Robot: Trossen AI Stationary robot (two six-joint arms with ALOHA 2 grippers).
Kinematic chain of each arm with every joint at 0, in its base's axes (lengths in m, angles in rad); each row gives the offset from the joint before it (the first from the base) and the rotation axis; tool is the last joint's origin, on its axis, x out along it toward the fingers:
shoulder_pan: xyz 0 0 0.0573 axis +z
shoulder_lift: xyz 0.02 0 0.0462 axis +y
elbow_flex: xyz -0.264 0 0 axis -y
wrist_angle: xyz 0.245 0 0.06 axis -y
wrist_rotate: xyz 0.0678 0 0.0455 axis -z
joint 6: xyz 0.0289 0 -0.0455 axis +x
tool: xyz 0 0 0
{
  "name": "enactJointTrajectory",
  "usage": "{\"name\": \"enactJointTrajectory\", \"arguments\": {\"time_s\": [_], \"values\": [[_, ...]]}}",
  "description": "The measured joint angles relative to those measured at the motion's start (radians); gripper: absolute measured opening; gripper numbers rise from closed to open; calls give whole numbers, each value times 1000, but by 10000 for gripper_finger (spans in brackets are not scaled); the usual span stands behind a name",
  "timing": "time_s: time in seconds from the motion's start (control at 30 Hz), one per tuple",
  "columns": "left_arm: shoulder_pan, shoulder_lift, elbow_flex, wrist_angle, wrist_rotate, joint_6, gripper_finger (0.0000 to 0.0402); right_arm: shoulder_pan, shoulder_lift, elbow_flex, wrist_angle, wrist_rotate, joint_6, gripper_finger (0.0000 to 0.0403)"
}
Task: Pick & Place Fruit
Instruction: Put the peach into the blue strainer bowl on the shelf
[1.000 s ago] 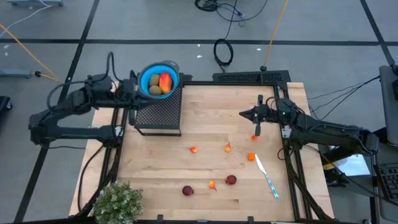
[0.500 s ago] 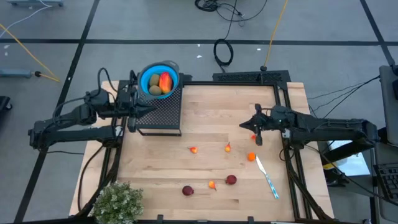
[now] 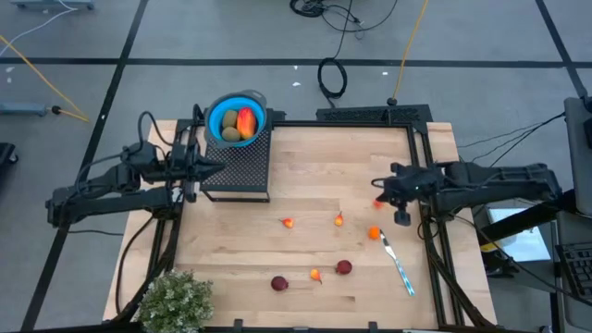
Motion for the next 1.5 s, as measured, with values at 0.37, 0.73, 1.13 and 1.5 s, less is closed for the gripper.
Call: {"name": "enactJointTrajectory", "arguments": {"time_s": [0.37,0.73,1.13,1.5], "values": [[0,-16,-33,0,0,0,21,15,72,1,-208,2,110,2],[0,-16,-33,0,0,-2,21,15,103,1,-211,3,115,88],[0,-16,-33,-1,2,-6,21,-28,139,-136,-94,1,225,226],[0,-16,-33,-1,3,-9,21,-94,139,-170,-27,73,297,224]]}}
